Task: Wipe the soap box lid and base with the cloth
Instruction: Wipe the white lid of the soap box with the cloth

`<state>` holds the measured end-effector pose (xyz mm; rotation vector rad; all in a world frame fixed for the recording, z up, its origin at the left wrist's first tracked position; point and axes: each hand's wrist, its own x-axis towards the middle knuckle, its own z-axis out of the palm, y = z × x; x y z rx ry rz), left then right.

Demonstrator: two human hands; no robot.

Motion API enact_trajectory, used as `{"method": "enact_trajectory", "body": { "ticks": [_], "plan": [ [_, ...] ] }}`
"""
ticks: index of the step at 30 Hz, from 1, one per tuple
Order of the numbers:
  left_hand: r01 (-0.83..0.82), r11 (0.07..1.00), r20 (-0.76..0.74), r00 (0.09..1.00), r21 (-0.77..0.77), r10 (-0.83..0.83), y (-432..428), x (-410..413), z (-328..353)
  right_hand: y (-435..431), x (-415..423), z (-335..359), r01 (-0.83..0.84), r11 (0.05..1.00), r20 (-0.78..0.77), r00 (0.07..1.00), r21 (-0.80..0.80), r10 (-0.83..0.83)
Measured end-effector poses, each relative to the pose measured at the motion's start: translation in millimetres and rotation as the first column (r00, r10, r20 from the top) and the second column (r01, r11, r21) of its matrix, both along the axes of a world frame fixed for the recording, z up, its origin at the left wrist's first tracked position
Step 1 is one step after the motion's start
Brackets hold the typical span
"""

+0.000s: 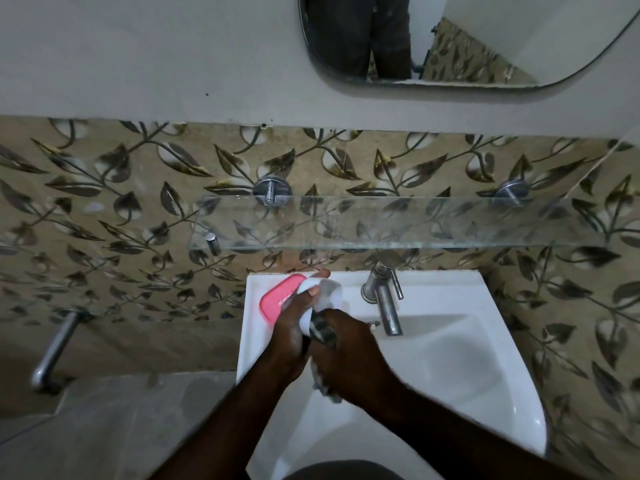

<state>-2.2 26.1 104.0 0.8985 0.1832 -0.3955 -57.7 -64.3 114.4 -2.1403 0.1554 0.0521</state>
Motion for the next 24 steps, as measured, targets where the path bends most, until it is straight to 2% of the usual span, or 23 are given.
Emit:
{"method": "enact_trajectory", "body": {
  "ticks": [1, 2, 3, 5, 6, 7, 9, 11, 13, 14, 16, 18, 20, 21, 24],
  "plan": [
    [0.001, 1.0, 0.019, 1.0, 0.004, -0.001, -0.5, -0.9, 0.2, 6.9, -2.8, 5.7, -0.014, 0.997, 0.019, 1.0, 0.077, 0.013],
    [0.015, 1.0, 0.025, 1.0, -0.006, -0.015, 0.2, -0.6, -1.7, 9.7, -5.9, 9.3, -0.04, 0.997, 0.083, 0.996, 0.058, 0.035],
    [0.027, 1.0, 0.022, 0.999, -0.01, -0.027, 1.1, 0.3, -1.7, 8.3, -8.1, 9.9, -0.066, 0.998, 0.174, 0.982, -0.012, 0.067],
    [0.038, 0.999, 0.007, 0.999, -0.023, -0.038, 2.7, 1.1, 0.5, -5.7, -6.8, -2.2, -0.106, 0.955, 0.245, 0.953, -0.275, 0.177],
    [0.039, 0.999, -0.002, 0.999, -0.038, -0.039, 2.8, 0.4, 2.0, -14.0, -4.0, -12.0, -0.136, 0.914, 0.208, 0.951, -0.383, 0.229],
    [0.038, 0.998, -0.004, 0.999, -0.042, -0.038, 2.1, -0.5, 2.9, -20.9, -2.9, -21.3, -0.147, 0.896, 0.167, 0.957, -0.419, 0.236],
    [0.034, 0.999, 0.024, 0.999, -0.034, -0.033, 0.1, -3.4, 0.9, -20.9, -3.3, -19.2, -0.097, 0.92, 0.126, 0.98, -0.38, 0.156],
    [0.03, 0.999, 0.05, 0.998, -0.024, -0.028, -1.1, -5.5, 0.4, -7.6, -5.7, -5.8, -0.022, 0.993, 0.034, 0.999, -0.112, 0.026],
    [0.022, 0.999, 0.026, 0.999, -0.024, -0.021, -1.9, -4.1, 0.7, 8.4, -7.6, 7.8, -0.016, 0.997, 0.036, 0.999, 0.076, 0.014],
    [0.021, 0.999, 0.011, 1.0, -0.031, -0.021, -1.4, -3.0, 1.3, 11.7, -7.9, 10.9, -0.015, 0.999, 0.104, 0.994, 0.05, 0.009],
    [0.025, 0.999, -0.033, 0.999, -0.027, -0.026, 0.7, 1.5, 3.8, 7.1, -7.4, 6.4, -0.044, 0.994, 0.215, 0.974, -0.103, 0.065],
    [0.003, 1.0, -0.069, 0.998, -0.026, -0.005, 3.0, 4.4, 6.2, -6.2, -2.3, -10.9, -0.106, 0.942, 0.175, 0.97, -0.317, 0.168],
    [-0.034, 0.999, -0.084, 0.996, -0.032, 0.031, 3.9, 5.7, 5.2, -13.7, 0.2, -18.8, -0.108, 0.914, 0.109, 0.981, -0.391, 0.163],
    [-0.025, 0.999, -0.087, 0.996, -0.036, 0.022, 3.9, 4.0, 4.4, -11.8, -0.3, -15.7, -0.088, 0.929, 0.093, 0.987, -0.358, 0.129],
    [0.011, 1.0, -0.071, 0.997, -0.021, -0.013, 4.9, -0.7, 0.8, 8.3, -4.4, 2.8, -0.029, 0.998, 0.027, 0.999, -0.059, 0.03]
  ]
}}
